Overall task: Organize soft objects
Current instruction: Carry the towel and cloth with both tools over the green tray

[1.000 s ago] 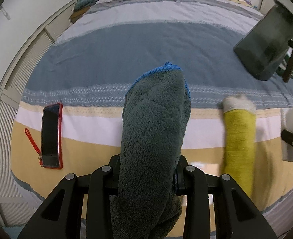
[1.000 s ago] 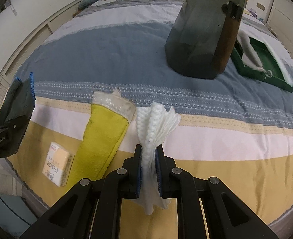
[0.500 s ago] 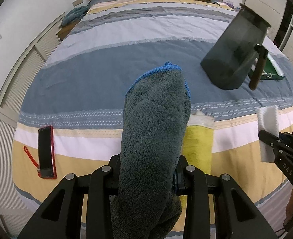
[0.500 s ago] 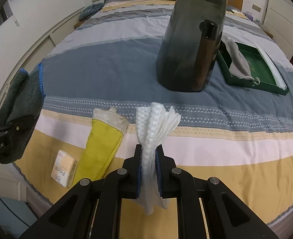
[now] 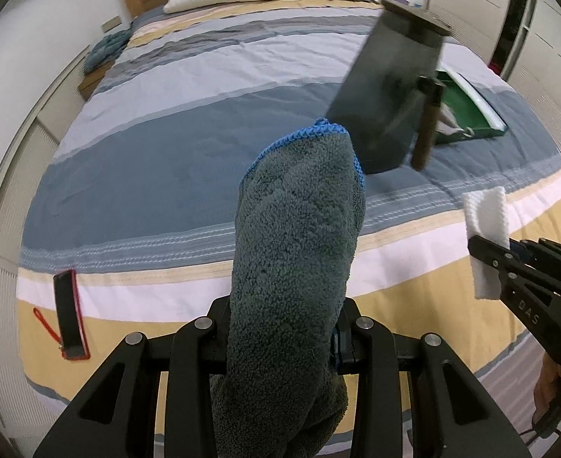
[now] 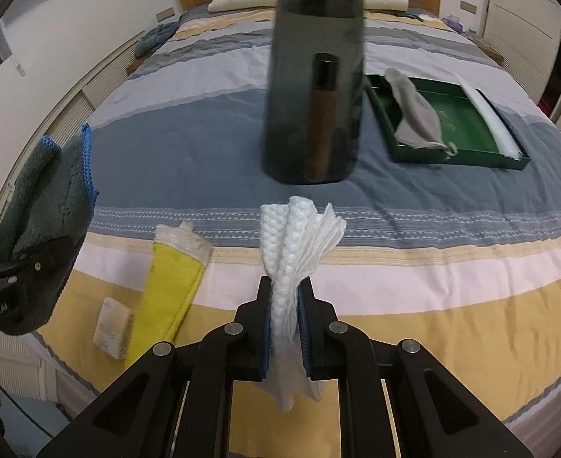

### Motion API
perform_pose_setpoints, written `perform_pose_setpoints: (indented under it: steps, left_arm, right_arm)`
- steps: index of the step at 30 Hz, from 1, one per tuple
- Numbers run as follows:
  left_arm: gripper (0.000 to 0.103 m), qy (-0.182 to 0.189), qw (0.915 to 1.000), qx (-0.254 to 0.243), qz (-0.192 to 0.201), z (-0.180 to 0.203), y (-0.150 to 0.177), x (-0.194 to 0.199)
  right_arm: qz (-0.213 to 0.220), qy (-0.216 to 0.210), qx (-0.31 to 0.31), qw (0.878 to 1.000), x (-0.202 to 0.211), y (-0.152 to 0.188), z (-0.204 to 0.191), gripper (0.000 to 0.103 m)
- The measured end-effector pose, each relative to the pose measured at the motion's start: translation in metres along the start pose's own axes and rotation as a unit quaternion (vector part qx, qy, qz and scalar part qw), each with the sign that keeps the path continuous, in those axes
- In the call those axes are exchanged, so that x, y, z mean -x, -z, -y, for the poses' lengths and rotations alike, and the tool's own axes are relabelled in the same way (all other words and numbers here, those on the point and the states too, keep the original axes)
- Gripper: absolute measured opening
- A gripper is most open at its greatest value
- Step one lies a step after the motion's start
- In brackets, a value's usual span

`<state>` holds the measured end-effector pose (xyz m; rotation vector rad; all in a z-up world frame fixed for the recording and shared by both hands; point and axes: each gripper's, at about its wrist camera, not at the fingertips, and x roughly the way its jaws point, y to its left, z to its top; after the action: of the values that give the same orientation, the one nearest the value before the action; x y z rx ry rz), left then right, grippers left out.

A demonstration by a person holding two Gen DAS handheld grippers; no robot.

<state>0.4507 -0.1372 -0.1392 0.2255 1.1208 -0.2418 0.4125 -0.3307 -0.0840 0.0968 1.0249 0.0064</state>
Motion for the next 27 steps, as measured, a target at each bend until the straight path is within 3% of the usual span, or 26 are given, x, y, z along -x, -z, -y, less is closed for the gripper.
perform_pose_setpoints:
  steps: [13,27]
  left_arm:
    - [0.030,0.044,0.9972,-0.059,-0.011,0.080,-0.014,-0.005]
    - [0.030,0.109,0.9870,-0.118,-0.005,0.185,-0.043,-0.009]
  right_arm:
    - [-0.005,0.030,-0.047,0.998,0.021,0.017,0.067,0.012]
    - [0.003,0.098,-0.102,0.990,0.037,0.017,0.150,0.012]
